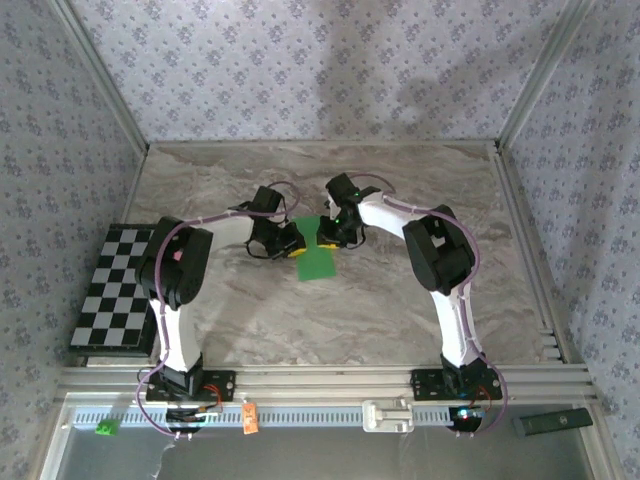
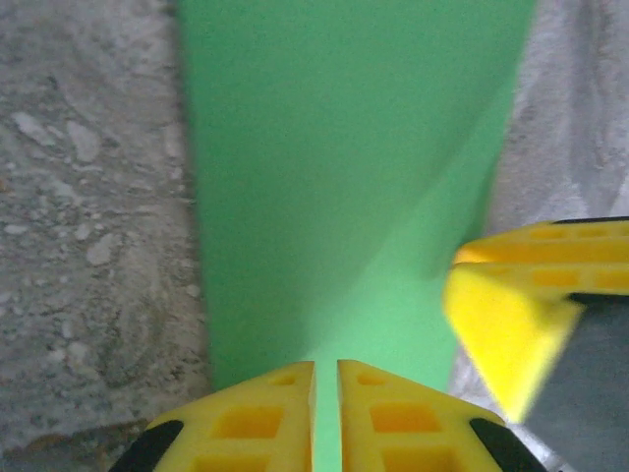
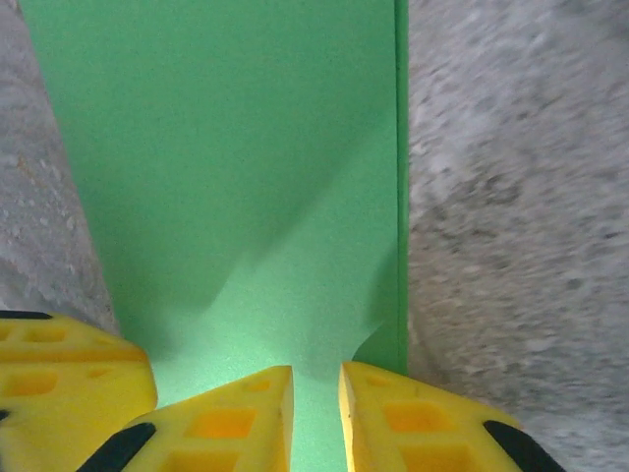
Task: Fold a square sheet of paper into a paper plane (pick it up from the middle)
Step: First fold the square sheet of paper in half at the center of the table.
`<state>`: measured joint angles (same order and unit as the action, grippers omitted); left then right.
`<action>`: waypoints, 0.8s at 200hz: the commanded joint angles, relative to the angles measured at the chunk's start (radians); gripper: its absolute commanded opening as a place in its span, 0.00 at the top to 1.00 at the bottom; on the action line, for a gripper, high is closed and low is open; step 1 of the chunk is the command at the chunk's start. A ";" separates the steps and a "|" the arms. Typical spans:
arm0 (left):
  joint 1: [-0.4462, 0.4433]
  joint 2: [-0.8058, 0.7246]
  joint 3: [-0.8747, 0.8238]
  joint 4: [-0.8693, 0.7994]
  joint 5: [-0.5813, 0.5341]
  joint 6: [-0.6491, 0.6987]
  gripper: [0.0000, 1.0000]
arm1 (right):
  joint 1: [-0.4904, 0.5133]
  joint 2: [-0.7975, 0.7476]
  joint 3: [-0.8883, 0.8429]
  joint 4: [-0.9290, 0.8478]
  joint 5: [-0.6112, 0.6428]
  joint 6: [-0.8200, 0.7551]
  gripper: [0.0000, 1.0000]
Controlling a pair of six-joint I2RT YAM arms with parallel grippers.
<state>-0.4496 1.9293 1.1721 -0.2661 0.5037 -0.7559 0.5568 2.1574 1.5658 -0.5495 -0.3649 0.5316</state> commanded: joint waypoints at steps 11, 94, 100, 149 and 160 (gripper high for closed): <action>0.007 -0.031 0.053 0.005 -0.041 0.002 0.85 | -0.013 -0.077 -0.041 0.005 0.002 0.008 0.75; 0.022 0.044 0.085 -0.001 -0.088 -0.045 0.83 | -0.035 -0.198 -0.238 0.110 -0.032 0.082 0.62; 0.021 0.048 0.084 0.000 -0.089 -0.046 0.84 | -0.034 -0.200 -0.249 0.113 -0.040 0.084 0.62; 0.022 0.080 0.066 -0.003 -0.117 -0.068 0.86 | -0.023 -0.229 -0.324 0.131 -0.086 0.089 0.62; 0.024 0.082 0.057 -0.010 -0.122 -0.070 0.87 | -0.020 -0.236 -0.337 0.128 -0.096 0.089 0.61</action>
<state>-0.4313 1.9953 1.2465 -0.2592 0.4080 -0.8131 0.5232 1.9614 1.2633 -0.4103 -0.4179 0.6064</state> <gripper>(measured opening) 0.137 0.384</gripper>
